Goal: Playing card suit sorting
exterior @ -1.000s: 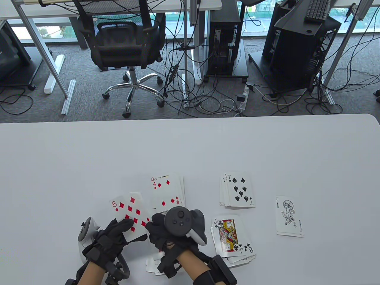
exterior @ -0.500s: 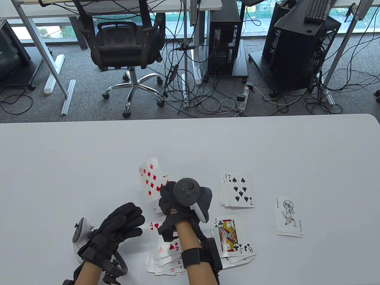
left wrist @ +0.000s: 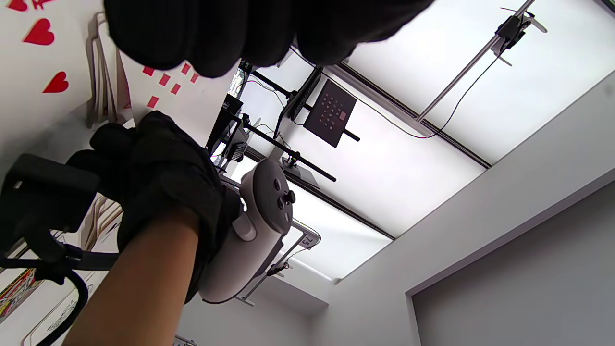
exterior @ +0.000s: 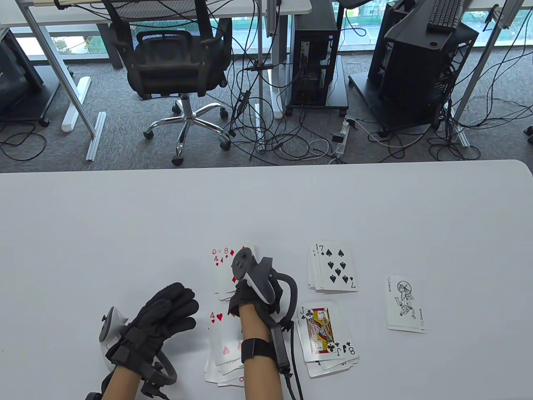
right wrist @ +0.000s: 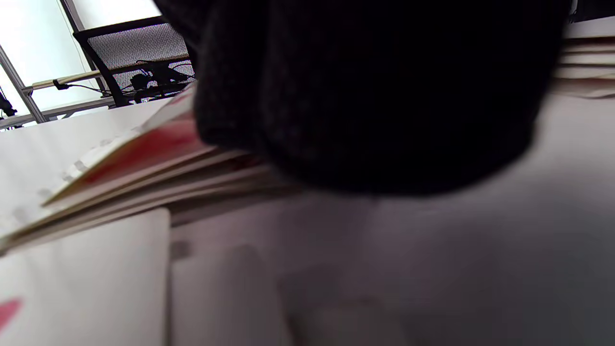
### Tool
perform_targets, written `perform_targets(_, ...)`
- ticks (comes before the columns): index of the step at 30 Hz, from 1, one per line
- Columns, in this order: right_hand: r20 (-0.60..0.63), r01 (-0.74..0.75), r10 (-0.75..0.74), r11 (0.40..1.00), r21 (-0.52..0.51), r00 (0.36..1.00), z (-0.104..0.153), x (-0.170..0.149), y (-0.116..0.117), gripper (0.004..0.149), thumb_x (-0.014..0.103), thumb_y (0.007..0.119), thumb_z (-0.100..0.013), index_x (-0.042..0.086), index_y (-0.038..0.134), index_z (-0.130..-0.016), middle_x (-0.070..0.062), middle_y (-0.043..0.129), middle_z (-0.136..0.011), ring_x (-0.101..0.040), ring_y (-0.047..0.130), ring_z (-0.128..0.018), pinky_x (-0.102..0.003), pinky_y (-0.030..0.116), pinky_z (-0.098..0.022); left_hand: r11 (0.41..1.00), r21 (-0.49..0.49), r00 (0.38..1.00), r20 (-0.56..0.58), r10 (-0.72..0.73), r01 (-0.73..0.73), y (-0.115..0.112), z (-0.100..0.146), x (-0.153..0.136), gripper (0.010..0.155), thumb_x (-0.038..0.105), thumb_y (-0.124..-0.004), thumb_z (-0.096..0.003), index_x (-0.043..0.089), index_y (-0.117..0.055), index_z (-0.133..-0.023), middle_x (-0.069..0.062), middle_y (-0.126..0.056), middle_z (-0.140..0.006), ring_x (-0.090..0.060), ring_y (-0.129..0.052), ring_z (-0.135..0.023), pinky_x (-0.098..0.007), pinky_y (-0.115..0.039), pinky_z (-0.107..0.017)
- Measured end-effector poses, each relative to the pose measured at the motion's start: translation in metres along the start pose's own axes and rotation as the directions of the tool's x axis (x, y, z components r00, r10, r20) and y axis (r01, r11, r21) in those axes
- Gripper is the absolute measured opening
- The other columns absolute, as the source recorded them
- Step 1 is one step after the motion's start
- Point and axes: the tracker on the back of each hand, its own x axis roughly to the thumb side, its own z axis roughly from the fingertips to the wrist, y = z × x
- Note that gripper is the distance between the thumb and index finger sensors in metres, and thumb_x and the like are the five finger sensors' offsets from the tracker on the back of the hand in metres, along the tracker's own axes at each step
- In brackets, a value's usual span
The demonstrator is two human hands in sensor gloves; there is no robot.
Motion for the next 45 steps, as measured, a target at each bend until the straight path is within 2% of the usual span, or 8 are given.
perform_targets(7, 0.063, 0.027, -0.025, 0.999, -0.026, 0.998, 0.006, -0.004, -0.011, 0.051, 0.024, 0.069, -0.053, -0.021, 0.071, -0.076, -0.010, 0.095, -0.037, -0.025, 0.097, -0.012, -0.048, 0.084, -0.031, 1.000, -0.008, 0.999, 0.042, 0.030, -0.029, -0.002, 0.000, 0.002, 0.049, 0.045, -0.059, -0.0654, 0.019, -0.056, -0.106, -0.014, -0.056, -0.113, -0.042, -0.068, -0.097, -0.052, -0.070, -0.064)
perform_targets(12, 0.247, 0.202, -0.164, 0.969, -0.139, 0.955, 0.031, -0.021, -0.053, 0.053, 0.026, 0.067, -0.054, -0.021, 0.070, -0.078, -0.014, 0.095, -0.041, -0.029, 0.098, -0.016, -0.051, 0.082, -0.034, 0.996, -0.037, 0.984, 0.157, 0.080, -0.075, -0.001, 0.000, 0.013, 0.054, 0.052, -0.056, -0.0660, 0.020, -0.051, -0.109, -0.011, -0.051, -0.116, -0.043, -0.062, -0.101, -0.054, -0.066, -0.066)
perform_targets(18, 0.510, 0.405, -0.200, 0.853, -0.330, 0.836, 0.078, -0.069, -0.108, 0.055, 0.029, 0.066, -0.055, -0.020, 0.068, -0.080, -0.017, 0.094, -0.047, -0.033, 0.098, -0.023, -0.054, 0.080, -0.038, 0.995, -0.075, 0.939, 0.333, 0.085, -0.064, -0.003, 0.005, 0.039, 0.060, 0.059, -0.053, -0.0658, 0.021, -0.048, -0.111, -0.010, -0.047, -0.119, -0.043, -0.054, -0.105, -0.057, -0.060, -0.069)
perform_targets(24, 0.658, 0.445, -0.045, 0.772, -0.455, 0.751, 0.110, -0.135, -0.129, 0.061, 0.033, 0.064, -0.057, -0.014, 0.056, -0.094, -0.026, 0.084, -0.070, -0.045, 0.091, -0.048, -0.064, 0.068, -0.050, 0.996, -0.038, 0.850, 0.524, -0.047, 0.079, -0.010, 0.021, 0.080, 0.064, 0.060, -0.055, -0.0645, 0.022, -0.041, -0.114, -0.010, -0.035, -0.122, -0.044, -0.037, -0.110, -0.063, -0.041, -0.075)
perform_targets(29, 0.625, 0.343, 0.079, 0.780, -0.524, 0.776, 0.114, -0.181, -0.118, 0.069, 0.041, 0.062, -0.059, -0.005, 0.037, -0.105, -0.032, 0.054, -0.098, -0.058, 0.062, -0.081, -0.074, 0.050, -0.059, 0.964, 0.091, 0.774, 0.579, -0.256, 0.251, -0.024, 0.041, 0.105, 0.069, 0.059, -0.062, -0.0610, 0.031, -0.032, -0.116, -0.003, -0.013, -0.126, -0.036, -0.002, -0.115, -0.068, -0.005, -0.074)
perform_targets(35, 0.524, 0.123, 0.184, 0.859, -0.497, 0.832, 0.100, -0.215, -0.081, 0.077, 0.049, 0.060, -0.059, 0.010, 0.017, -0.110, -0.032, 0.019, -0.110, -0.065, 0.014, -0.090, -0.082, 0.023, -0.056, 0.721, 0.328, 0.599, 0.405, -0.691, 0.610, -0.045, 0.052, 0.115, 0.072, 0.059, -0.068, -0.0567, 0.041, -0.030, -0.115, 0.010, 0.003, -0.123, -0.018, 0.021, -0.111, -0.058, 0.018, -0.070)
perform_targets(41, 0.465, 0.038, 0.148, 0.929, -0.369, 0.873, 0.086, -0.226, -0.062, 0.079, 0.050, 0.060, -0.059, 0.015, 0.010, -0.109, -0.030, 0.003, -0.108, -0.064, -0.003, -0.087, -0.083, 0.010, -0.051, 0.421, 0.312, 0.446, -0.010, -0.895, 0.852, -0.036, 0.037, 0.089, 0.074, 0.061, -0.068, -0.0547, 0.049, -0.023, -0.112, 0.023, 0.018, -0.114, -0.002, 0.036, -0.100, -0.047, 0.031, -0.063)
perform_targets(45, 0.453, 0.008, 0.140, 0.951, -0.310, 0.880, 0.082, -0.228, -0.051, 0.077, 0.050, 0.058, -0.059, 0.016, 0.009, -0.108, -0.029, 0.000, -0.107, -0.062, -0.006, -0.087, -0.082, 0.008, -0.051, 0.353, 0.230, 0.402, -0.219, -0.889, 0.907, -0.021, 0.029, 0.073, 0.074, 0.062, -0.068, -0.0538, 0.053, -0.020, -0.110, 0.028, 0.022, -0.110, 0.003, 0.040, -0.096, -0.044, 0.032, -0.062)
